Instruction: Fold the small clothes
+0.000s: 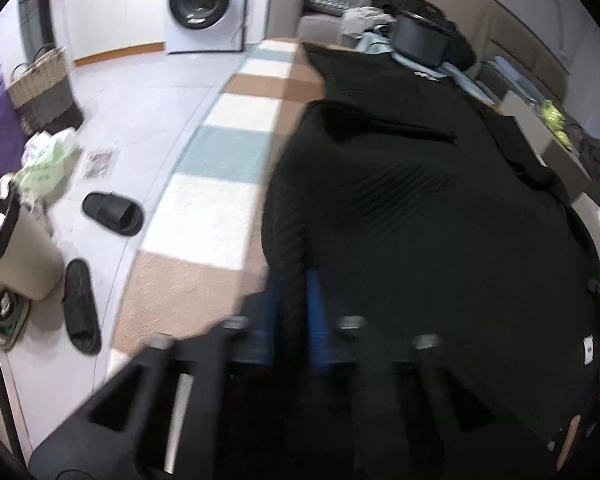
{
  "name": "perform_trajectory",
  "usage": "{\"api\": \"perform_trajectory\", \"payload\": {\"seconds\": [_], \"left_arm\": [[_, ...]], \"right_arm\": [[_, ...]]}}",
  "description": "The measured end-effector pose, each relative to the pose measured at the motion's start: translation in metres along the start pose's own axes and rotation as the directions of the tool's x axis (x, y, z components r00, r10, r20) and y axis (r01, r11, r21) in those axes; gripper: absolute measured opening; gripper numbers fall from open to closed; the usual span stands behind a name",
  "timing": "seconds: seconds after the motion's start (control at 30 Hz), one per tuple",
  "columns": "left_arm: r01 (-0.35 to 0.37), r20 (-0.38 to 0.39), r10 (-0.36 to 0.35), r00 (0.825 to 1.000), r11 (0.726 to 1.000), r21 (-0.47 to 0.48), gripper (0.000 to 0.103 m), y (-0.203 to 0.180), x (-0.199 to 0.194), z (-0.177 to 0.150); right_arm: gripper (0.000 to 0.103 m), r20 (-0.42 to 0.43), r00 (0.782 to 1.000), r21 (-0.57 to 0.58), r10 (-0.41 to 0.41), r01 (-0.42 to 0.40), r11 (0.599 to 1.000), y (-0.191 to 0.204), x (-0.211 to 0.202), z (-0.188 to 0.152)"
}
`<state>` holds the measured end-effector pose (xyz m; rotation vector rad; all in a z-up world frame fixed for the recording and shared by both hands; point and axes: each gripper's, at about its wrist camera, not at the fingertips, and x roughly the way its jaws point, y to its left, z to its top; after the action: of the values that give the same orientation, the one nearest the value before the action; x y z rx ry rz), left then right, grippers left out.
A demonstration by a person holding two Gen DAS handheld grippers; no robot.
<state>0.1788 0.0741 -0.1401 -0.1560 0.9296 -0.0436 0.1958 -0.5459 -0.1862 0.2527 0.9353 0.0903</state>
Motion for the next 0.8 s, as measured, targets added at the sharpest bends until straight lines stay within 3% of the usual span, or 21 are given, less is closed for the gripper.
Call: {"api": "perform_trajectory", "payload": {"seconds": [0.2,0.3,0.4,0.6,0.8], "left_arm": [[0.033,0.169,-0.035,0.985,0.999,0.011,0.005,-0.006,-0.043,0.007],[0.065,0.229,-0.060,0.971,0.998,-0.011,0.005,-0.005,-0.066,0.009],[0.079,0.278,-0.071,0.958,0.997,-0.016,0.004,-0.006,-0.090,0.003],[0.096,0.302,-0.088,0.949,0.995,-0.010,0.004,0.002,-0.128,-0.016],[0.111,0.285,-0.108,0.953,0.994,0.006,0.004,0.009,-0.145,-0.029]], "right_arm": [[0.005,0.199,0.979,0.027,0.052,-0.058,0.998,-0.001,-0.035,0.019],[0.005,0.263,0.958,0.045,0.117,-0.133,0.990,-0.004,-0.049,0.026],[0.005,0.291,0.945,0.013,0.146,-0.157,0.988,-0.001,-0.060,0.024],[0.005,0.334,0.908,-0.049,0.253,-0.251,0.967,-0.010,-0.092,0.005],[0.005,0.330,0.916,-0.020,0.230,-0.236,0.971,-0.020,-0.103,-0.001]]}}
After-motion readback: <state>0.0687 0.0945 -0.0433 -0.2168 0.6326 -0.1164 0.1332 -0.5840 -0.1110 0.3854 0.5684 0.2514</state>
